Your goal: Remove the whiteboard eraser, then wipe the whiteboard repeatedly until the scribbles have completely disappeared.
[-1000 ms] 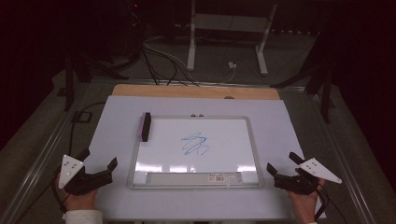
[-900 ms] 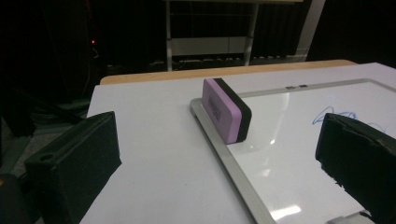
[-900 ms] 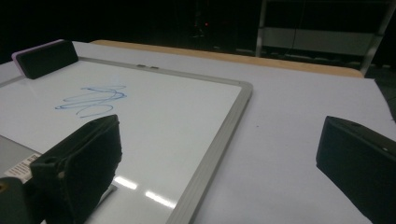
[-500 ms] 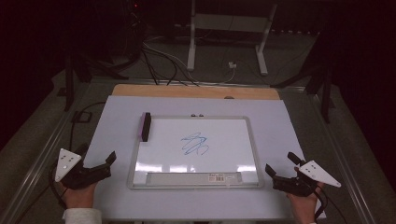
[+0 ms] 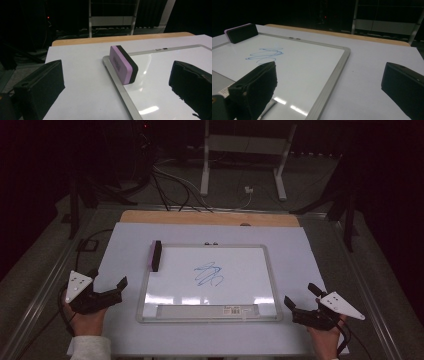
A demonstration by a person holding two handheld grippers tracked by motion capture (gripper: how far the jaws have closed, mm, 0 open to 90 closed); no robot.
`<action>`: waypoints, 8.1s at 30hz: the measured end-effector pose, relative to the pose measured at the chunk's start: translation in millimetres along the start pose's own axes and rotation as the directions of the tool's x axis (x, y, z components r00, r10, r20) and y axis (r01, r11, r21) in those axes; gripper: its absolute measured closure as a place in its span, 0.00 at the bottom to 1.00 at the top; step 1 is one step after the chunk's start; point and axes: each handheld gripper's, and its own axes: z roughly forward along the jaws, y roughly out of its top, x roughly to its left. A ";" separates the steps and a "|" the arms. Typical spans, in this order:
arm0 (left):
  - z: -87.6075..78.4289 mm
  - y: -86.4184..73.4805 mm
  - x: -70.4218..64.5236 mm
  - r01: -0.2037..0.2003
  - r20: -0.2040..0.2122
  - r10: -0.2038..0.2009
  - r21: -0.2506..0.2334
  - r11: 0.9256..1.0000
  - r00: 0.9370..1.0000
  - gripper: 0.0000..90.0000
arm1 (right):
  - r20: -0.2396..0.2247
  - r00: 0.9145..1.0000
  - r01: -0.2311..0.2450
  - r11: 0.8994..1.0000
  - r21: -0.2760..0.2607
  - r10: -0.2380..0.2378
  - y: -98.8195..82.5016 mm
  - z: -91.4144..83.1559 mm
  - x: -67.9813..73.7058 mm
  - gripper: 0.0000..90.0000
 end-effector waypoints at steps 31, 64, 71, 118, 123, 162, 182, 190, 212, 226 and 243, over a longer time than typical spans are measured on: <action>52.8 18.8 -2.6 -0.016 0.003 0.016 0.064 0.998 1.000 0.01 | 0.000 1.000 0.000 1.000 0.007 0.000 -0.1 0.3 -0.2 0.01; 114.7 27.5 -5.6 0.004 0.003 -0.004 0.145 0.989 1.000 0.01 | -0.003 1.000 0.004 1.000 0.010 -0.004 0.0 0.5 -0.9 0.01; 122.1 25.0 -4.2 0.023 0.002 -0.024 0.159 0.987 1.000 0.01 | -0.007 1.000 0.004 1.000 0.011 -0.004 -0.1 0.9 -0.7 0.01; 150.9 10.5 -4.3 0.095 -0.037 -0.088 0.334 0.938 0.995 0.20 | -0.014 1.000 0.009 1.000 0.013 -0.009 -0.2 1.5 -0.1 0.01; 151.5 10.3 -5.6 0.106 -0.027 -0.103 0.337 0.936 0.994 0.23 | -0.013 1.000 0.010 1.000 0.014 -0.009 -0.2 1.9 0.3 0.01; 158.5 5.6 -27.6 0.092 0.115 -0.144 0.368 0.925 0.983 0.46 | -0.013 1.000 0.005 1.000 0.010 -0.005 0.0 0.4 -0.9 0.01; 139.9 27.1 -39.9 0.068 0.171 -0.124 0.299 0.952 0.977 0.46 | -0.014 1.000 0.005 1.000 0.012 -0.005 -0.3 0.9 -0.8 0.01; 132.5 32.9 -50.1 0.044 0.200 -0.102 0.275 0.960 0.974 0.46 | -0.015 1.000 0.005 1.000 0.010 -0.005 0.0 1.2 -0.8 0.01; 128.7 39.4 -77.7 0.010 0.306 -0.086 0.242 0.970 0.948 0.46 | -0.011 1.000 0.008 1.000 0.011 -0.008 -0.1 1.1 -0.9 0.01; 135.7 30.4 -98.3 -0.027 0.345 -0.069 0.268 0.963 0.936 0.46 | -0.011 1.000 0.008 1.000 0.011 -0.008 -0.2 1.0 -1.1 0.01; 152.5 -1.6 -123.5 -0.105 0.364 -0.034 0.354 0.929 0.931 0.46 | -0.014 1.000 0.010 1.000 0.009 -0.010 0.0 0.4 -0.6 0.01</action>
